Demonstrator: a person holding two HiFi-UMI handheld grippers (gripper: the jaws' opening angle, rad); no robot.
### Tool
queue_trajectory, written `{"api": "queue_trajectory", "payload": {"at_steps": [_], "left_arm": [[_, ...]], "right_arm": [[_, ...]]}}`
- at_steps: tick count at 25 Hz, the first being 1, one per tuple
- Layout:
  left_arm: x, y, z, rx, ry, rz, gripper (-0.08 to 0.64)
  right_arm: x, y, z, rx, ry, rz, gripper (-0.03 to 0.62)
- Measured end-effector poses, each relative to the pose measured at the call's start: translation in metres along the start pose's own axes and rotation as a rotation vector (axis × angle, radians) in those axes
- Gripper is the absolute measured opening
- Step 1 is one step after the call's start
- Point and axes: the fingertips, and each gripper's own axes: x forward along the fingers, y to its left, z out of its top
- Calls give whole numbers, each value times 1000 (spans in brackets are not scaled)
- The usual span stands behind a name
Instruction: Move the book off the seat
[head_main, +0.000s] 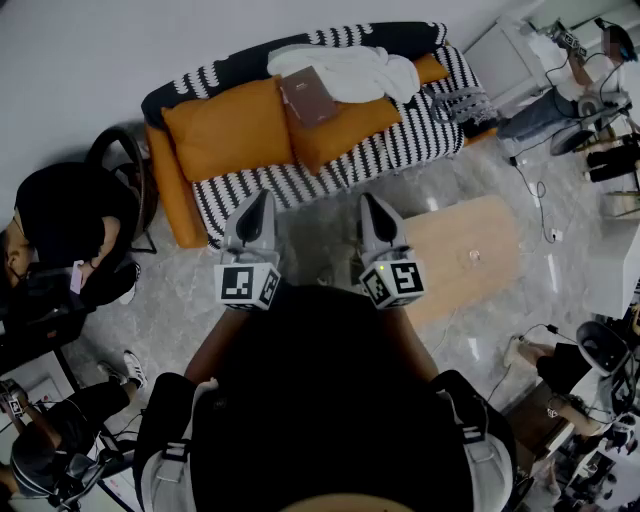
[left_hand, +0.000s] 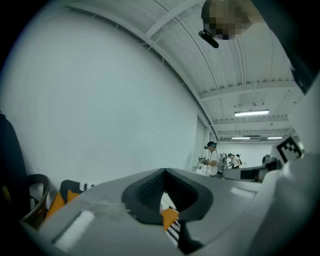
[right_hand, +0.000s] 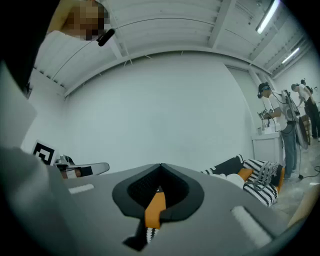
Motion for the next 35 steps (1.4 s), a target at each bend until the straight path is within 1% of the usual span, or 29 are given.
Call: {"api": "queue_trajectory", "payload": {"at_steps": [8,14,20,23,28,35], "left_arm": [[1,3,3,4,-5,-3,6],[-6,9,2,-4,-8,9,6],[-9,17,4,-4,-8,10,6],[-12,23,4,-7,-12,9,6],[-18,35,5,-14,-17,8,6],[-27,61,12,-25,-14,-2,6]], "right_arm": [[5,2,-1,2,4,2,8],[7,12,-6,-4,15,26,8],[11,19,-8,13,13,27,8],[13,22,-7,33,-2,23,8],[18,34,-10,30,-9,21,8],[29,56,-11,27,-12,-8,8]]}}
